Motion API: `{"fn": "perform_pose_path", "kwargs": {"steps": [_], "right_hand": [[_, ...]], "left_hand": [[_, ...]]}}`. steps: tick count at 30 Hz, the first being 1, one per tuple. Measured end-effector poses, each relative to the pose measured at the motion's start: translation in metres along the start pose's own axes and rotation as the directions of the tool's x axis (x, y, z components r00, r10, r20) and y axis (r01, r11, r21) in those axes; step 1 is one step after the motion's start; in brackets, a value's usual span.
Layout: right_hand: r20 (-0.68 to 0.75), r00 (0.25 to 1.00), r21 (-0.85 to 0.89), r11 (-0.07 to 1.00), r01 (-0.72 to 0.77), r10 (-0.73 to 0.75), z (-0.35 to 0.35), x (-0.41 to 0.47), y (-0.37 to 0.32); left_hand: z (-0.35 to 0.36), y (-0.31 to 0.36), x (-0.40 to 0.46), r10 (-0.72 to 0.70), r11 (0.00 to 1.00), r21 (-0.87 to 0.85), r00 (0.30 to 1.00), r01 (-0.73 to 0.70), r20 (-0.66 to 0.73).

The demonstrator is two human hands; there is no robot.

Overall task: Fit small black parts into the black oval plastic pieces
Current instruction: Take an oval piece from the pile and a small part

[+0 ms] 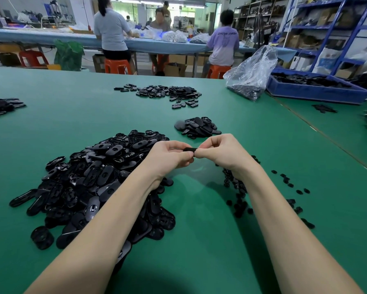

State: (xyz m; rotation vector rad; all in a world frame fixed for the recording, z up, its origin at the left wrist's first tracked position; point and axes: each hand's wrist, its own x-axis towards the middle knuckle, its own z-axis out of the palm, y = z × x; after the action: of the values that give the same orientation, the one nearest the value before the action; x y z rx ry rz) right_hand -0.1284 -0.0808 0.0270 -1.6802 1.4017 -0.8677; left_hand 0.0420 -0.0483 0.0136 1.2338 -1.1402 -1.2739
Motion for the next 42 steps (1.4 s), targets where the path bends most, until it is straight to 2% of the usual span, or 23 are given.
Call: {"fn": "perform_pose_path", "kwargs": {"steps": [4, 7, 11, 14, 17, 19, 22, 23, 25, 27, 33, 42], "right_hand": [[-0.039, 0.999, -0.032, 0.999, 0.008, -0.01, 0.008, 0.002, 0.002], [-0.06, 0.995, -0.009, 0.997, 0.083, -0.083, 0.012, 0.002, 0.004], [-0.005, 0.967, -0.183, 0.951, 0.249, -0.254, 0.007, 0.001, 0.005], [-0.03, 0.952, -0.304, 0.91, 0.281, -0.303, 0.008, 0.002, 0.006], [-0.102, 0.947, -0.38, 0.892, 0.244, -0.303, 0.011, 0.005, 0.01], [-0.191, 0.943, -0.382, 0.905, 0.186, -0.274, 0.009, 0.009, 0.012], [-0.311, 0.931, -0.38, 0.923, 0.064, -0.193, 0.005, 0.022, 0.013], [-0.326, 0.931, -0.388, 0.921, 0.027, -0.165, 0.004, 0.029, 0.013], [-0.326, 0.938, -0.416, 0.909, -0.03, -0.118, 0.001, 0.045, 0.01], [-0.339, 0.936, -0.437, 0.897, -0.069, -0.093, -0.002, 0.062, 0.006], [-0.396, 0.913, -0.5, 0.858, -0.119, -0.104, -0.015, 0.111, -0.011], [-0.315, 0.945, -0.648, 0.748, -0.144, -0.091, 0.001, 0.139, -0.01]], "left_hand": [[0.0, -0.002, 0.001, 0.03, 0.993, 0.116, 0.999, -0.027, -0.026], [-0.003, -0.003, 0.001, 0.052, 0.997, 0.057, 0.997, -0.049, -0.052], [-0.007, -0.005, 0.003, 0.022, 1.0, -0.01, 0.995, -0.023, -0.101], [-0.007, -0.007, 0.006, 0.017, 0.999, -0.029, 0.994, -0.02, -0.112], [-0.009, -0.008, 0.01, 0.039, 0.998, -0.036, 0.989, -0.044, -0.146], [-0.01, -0.008, 0.012, 0.063, 0.997, 0.052, 0.988, -0.056, -0.144], [-0.008, -0.009, 0.009, 0.062, 0.969, 0.241, 0.998, -0.056, -0.018], [-0.006, -0.01, 0.008, 0.068, 0.936, 0.343, 0.997, -0.076, 0.035], [-0.003, -0.01, 0.004, 0.108, 0.804, 0.571, 0.984, -0.169, 0.14], [-0.001, -0.008, 0.002, 0.14, 0.699, 0.667, 0.964, -0.257, 0.224], [-0.001, -0.009, 0.0, 0.164, 0.615, 0.719, 0.945, -0.323, 0.283], [-0.007, -0.013, 0.006, 0.129, 0.686, 0.664, 0.948, -0.297, 0.291]]}}
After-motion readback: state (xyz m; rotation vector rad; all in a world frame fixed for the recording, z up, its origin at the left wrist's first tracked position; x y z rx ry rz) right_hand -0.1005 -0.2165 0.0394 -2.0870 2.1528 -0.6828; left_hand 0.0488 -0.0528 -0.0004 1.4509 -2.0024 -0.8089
